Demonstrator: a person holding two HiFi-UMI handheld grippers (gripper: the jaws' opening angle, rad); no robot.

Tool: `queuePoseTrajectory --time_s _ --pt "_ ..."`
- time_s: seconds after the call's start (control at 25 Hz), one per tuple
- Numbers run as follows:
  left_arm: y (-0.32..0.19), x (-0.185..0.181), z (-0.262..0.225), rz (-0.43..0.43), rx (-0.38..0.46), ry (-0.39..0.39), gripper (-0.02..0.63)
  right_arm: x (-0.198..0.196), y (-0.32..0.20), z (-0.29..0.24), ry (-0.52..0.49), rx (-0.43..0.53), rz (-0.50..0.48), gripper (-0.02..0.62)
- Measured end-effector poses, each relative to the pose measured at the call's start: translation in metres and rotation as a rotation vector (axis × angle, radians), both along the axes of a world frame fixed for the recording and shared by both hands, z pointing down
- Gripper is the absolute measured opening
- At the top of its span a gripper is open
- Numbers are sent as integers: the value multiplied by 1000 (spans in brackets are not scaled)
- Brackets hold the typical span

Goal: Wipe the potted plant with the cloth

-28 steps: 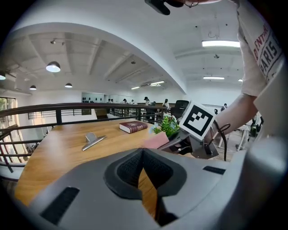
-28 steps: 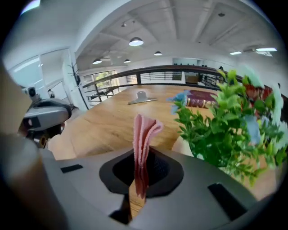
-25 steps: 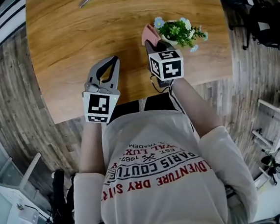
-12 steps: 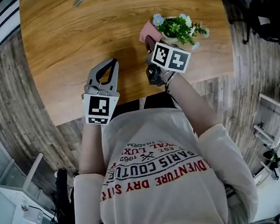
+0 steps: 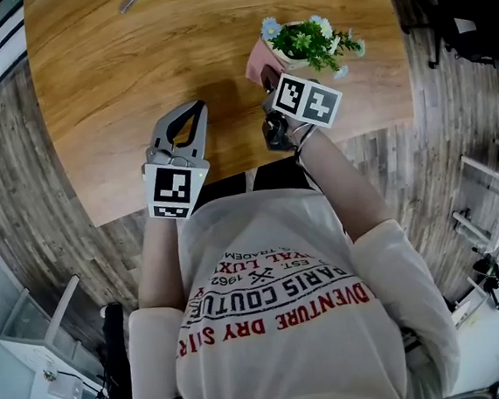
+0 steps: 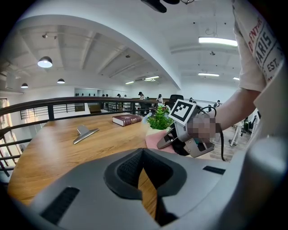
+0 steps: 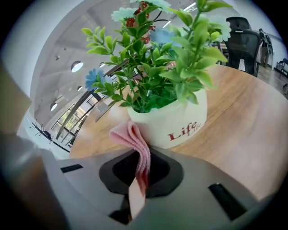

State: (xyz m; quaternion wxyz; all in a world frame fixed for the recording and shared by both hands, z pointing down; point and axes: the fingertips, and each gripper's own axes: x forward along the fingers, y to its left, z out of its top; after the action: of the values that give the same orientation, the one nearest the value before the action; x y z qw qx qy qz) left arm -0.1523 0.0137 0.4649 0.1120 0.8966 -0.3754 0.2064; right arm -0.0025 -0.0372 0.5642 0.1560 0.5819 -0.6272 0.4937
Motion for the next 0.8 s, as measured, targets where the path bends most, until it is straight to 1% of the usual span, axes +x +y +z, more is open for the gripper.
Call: queuePoseTrajectory --time_s 0.36,0.68,0.8 --pt "6 9 2 19 0 2 15 23 15 5 77 -24 14 37" --pt "11 21 6 37 -5 7 15 50 38 7 112 -46 59 37" --pt "12 28 5 46 -3 11 15 61 49 4 141 -44 46 37"
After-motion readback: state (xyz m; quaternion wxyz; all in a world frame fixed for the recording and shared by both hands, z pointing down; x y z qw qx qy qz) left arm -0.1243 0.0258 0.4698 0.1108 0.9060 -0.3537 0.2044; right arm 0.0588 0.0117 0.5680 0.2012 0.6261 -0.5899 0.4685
